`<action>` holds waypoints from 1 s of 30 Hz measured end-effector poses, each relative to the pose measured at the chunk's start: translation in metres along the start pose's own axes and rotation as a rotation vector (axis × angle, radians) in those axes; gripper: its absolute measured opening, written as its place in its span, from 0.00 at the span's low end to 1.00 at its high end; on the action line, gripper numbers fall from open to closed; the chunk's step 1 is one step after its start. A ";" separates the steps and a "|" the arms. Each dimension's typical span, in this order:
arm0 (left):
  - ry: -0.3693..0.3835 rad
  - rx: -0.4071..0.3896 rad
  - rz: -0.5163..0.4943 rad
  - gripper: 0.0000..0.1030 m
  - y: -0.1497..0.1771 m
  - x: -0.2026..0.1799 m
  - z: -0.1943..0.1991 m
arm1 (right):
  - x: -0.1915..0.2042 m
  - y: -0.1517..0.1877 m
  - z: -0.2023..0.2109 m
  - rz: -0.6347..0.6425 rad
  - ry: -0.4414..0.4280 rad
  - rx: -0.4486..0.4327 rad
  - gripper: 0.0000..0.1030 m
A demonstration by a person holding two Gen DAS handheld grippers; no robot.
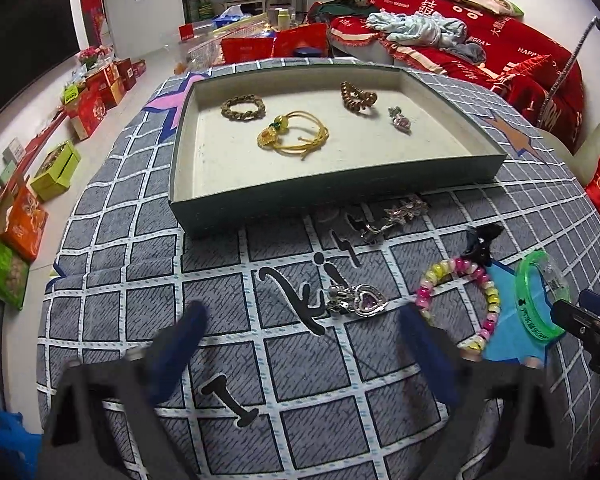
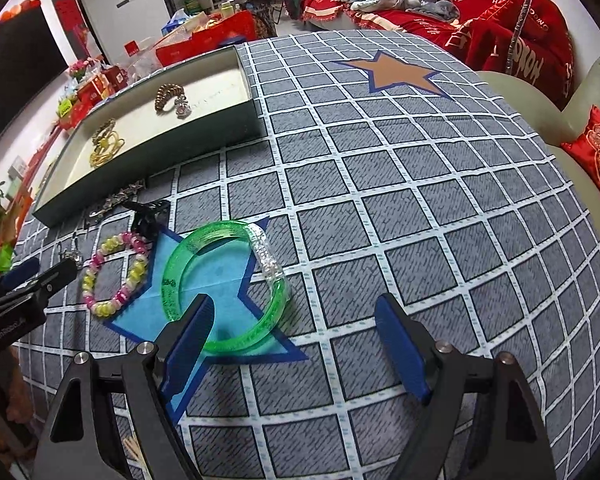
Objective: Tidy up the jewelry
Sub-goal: 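Grasp the silver heart brooch with the left tool while the right tool grasps the green bangle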
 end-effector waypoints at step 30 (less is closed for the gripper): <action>0.075 -0.048 -0.049 0.43 0.007 -0.007 0.016 | 0.017 -0.006 0.018 0.059 -0.017 -0.056 0.13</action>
Point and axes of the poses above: each gripper's, at about its wrist camera, not at the fingertips, and z roughly against the way its jaws point, x to its left, y to its underside, the point moved 8 cm from there along -z, roughly the way its jaws point, and after that the axes turned 14 degrees about x, right-handed, at the moved point
